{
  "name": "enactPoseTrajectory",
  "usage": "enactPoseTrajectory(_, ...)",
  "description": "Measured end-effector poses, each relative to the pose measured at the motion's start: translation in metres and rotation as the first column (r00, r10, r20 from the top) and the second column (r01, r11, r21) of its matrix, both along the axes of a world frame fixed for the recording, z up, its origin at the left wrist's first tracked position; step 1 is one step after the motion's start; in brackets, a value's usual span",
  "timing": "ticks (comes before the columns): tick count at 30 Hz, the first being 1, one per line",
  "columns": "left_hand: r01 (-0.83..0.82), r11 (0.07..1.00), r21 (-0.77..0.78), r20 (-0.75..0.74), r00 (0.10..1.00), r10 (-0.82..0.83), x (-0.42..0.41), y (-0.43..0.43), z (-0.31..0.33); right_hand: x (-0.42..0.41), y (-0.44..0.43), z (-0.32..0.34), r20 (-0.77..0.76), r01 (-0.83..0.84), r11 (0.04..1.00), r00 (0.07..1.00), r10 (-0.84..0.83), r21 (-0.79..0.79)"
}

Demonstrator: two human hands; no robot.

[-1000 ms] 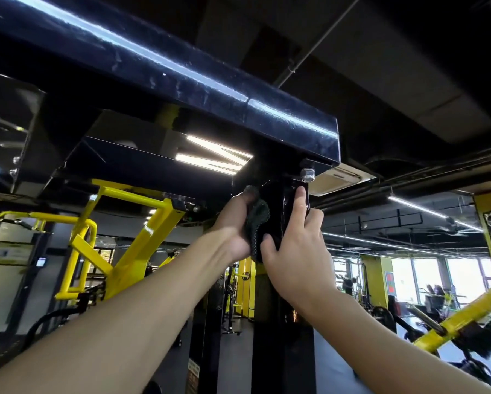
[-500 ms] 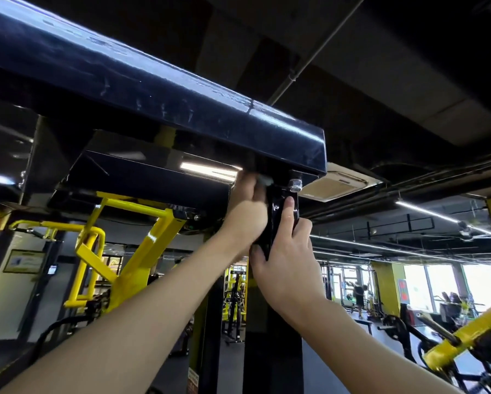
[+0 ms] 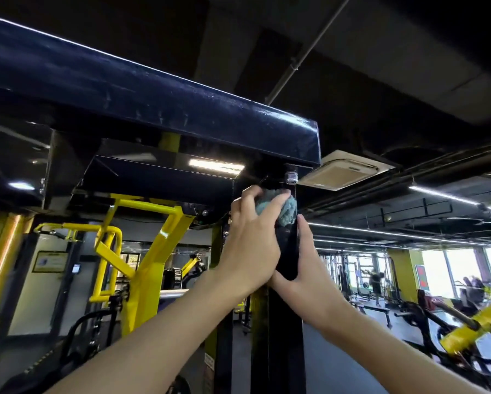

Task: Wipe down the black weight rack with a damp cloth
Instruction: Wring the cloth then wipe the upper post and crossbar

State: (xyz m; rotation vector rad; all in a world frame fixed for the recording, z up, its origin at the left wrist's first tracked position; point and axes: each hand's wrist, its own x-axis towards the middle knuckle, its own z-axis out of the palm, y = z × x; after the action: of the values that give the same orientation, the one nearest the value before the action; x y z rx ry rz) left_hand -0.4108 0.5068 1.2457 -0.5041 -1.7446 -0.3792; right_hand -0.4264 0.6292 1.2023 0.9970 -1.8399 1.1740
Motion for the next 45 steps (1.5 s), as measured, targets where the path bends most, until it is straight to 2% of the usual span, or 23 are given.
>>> enactPoseTrajectory(3,-0.216,0.974,-0.067,-0.010,0.976,0.216,0.009,0.011,0.015,-0.003,-0.002,-0.009,0.007,0.003,1.000,1.000,-0.002,-0.011)
enactPoseTrajectory(6,-0.346,0.930,-0.122,-0.131,0.935,0.330,0.008,0.016,0.017,-0.003,-0.003,-0.008,0.000,-0.005,1.000,1.000,0.005,-0.018)
enactPoseTrajectory(12,-0.225,0.971,-0.087,-0.304,0.934,0.189,0.005,0.007,0.020,-0.005,-0.006,-0.010,-0.006,-0.005,0.999,1.000,0.005,-0.034)
enactPoseTrajectory(21,-0.358,0.933,-0.044,-0.263,0.905,0.335,0.000,0.026,0.019,-0.008,-0.010,-0.019,-0.020,-0.038,0.995,0.999,0.036,-0.093)
enactPoseTrajectory(26,-0.094,0.973,0.211,-0.145,0.981,0.126,0.005,0.023,0.011,-0.012,-0.008,-0.022,0.012,-0.102,0.987,0.994,0.104,-0.122)
enactPoseTrajectory(29,-0.028,0.883,0.468,-0.046,0.997,0.056,0.013,0.023,-0.003,-0.008,-0.001,-0.035,0.108,-0.157,0.981,0.979,0.170,-0.118)
enactPoseTrajectory(33,-0.021,0.821,0.570,0.150,0.986,-0.078,0.032,0.013,-0.063,0.001,0.011,-0.085,0.291,-0.143,0.982,0.941,0.174,-0.127)
enactPoseTrajectory(36,-0.042,0.782,0.622,0.315,0.927,-0.201,0.042,0.006,-0.129,0.015,0.019,-0.139,0.440,-0.066,0.992,0.892,0.106,-0.105)
enactPoseTrajectory(39,-0.116,0.752,0.648,0.437,0.866,-0.243,0.041,-0.011,-0.191,0.025,0.026,-0.194,0.577,0.019,0.995,0.816,0.043,-0.101)
enactPoseTrajectory(42,-0.203,0.707,0.678,0.550,0.777,-0.305,0.042,-0.033,-0.273,0.036,0.027,-0.261,0.721,0.057,0.997,0.693,0.003,-0.059)
enactPoseTrajectory(45,-0.365,0.690,0.625,0.696,0.661,-0.281,0.048,-0.051,-0.353,0.044,0.022,-0.326,0.828,0.067,0.998,0.559,-0.053,0.019)
